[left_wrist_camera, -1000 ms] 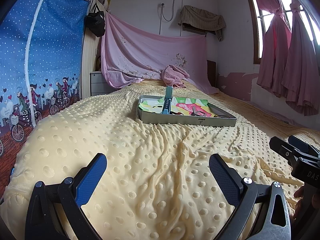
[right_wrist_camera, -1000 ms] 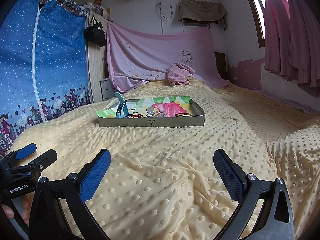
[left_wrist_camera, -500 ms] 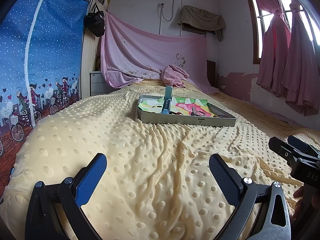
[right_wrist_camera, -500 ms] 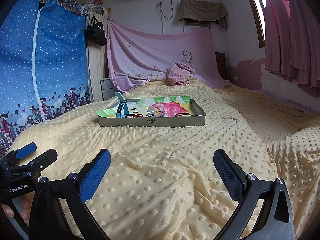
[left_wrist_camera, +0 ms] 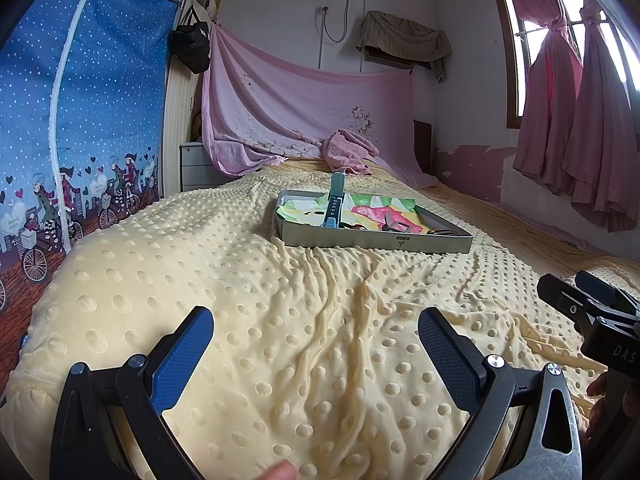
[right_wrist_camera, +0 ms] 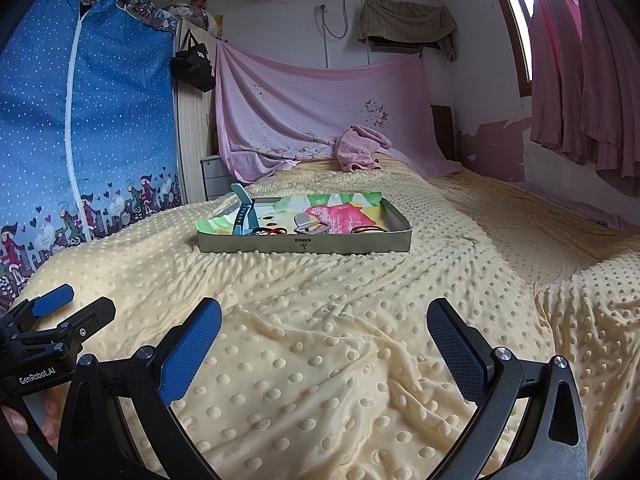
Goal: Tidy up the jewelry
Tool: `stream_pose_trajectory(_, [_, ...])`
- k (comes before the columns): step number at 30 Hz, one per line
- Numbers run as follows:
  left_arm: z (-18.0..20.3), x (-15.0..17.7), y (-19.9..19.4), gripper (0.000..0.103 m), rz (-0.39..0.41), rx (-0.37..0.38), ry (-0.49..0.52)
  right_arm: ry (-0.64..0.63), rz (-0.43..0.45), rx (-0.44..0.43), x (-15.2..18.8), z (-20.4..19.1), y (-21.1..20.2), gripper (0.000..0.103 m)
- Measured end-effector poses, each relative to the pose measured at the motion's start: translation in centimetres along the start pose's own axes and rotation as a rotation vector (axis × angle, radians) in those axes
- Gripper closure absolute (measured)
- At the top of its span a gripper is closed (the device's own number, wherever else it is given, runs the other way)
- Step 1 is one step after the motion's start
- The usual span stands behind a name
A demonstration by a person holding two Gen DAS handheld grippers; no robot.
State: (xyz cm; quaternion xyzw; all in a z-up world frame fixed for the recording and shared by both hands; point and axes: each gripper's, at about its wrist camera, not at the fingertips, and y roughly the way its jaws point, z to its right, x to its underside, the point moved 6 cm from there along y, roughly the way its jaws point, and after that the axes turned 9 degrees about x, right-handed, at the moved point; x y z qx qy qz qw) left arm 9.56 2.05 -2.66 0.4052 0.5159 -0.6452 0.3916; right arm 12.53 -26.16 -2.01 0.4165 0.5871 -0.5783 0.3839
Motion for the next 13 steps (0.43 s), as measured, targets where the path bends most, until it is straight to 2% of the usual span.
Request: stream_pose_trajectory(13, [0.03, 0.36, 0.46, 0.0, -0.019, -0.027, 0.006, -0.006, -0.005, -0.001, 0.33, -0.16, 0.12, 0.002])
